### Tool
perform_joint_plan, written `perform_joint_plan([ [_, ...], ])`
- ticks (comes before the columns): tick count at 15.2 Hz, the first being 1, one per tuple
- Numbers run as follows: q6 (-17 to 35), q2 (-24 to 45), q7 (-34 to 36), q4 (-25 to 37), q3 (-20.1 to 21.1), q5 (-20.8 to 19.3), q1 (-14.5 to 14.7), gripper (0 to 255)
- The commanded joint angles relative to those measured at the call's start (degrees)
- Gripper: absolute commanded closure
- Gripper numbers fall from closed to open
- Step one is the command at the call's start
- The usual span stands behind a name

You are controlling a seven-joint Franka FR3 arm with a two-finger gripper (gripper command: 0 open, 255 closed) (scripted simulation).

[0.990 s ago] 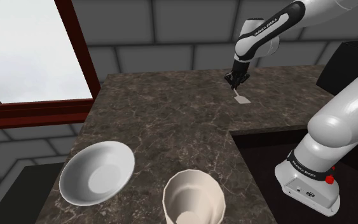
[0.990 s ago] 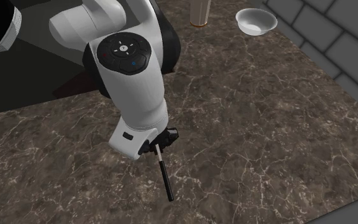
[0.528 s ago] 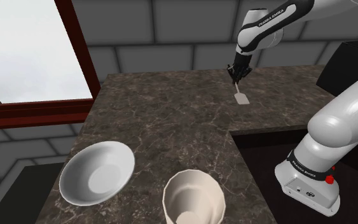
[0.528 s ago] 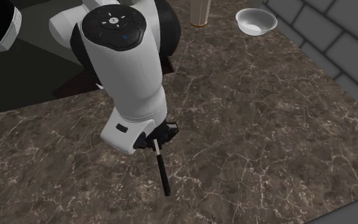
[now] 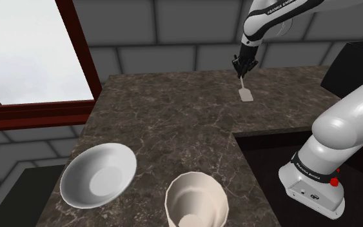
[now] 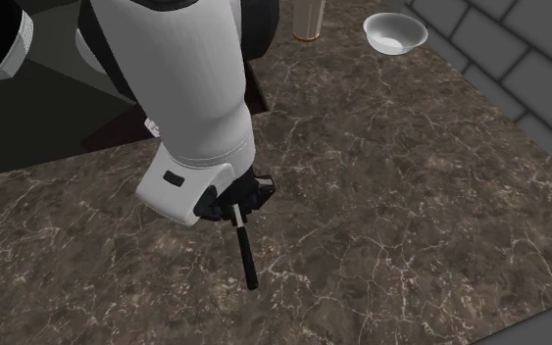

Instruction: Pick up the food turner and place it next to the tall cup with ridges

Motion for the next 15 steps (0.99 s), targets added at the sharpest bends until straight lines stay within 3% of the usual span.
perform_joint_plan([
  [1, -1.5, -0.7, 0.1, 0.8, 0.1, 0.0, 0.0, 255],
  [15, -12.7, -4.0, 0.0, 8.7, 0.4, 0.0, 0.1, 255],
])
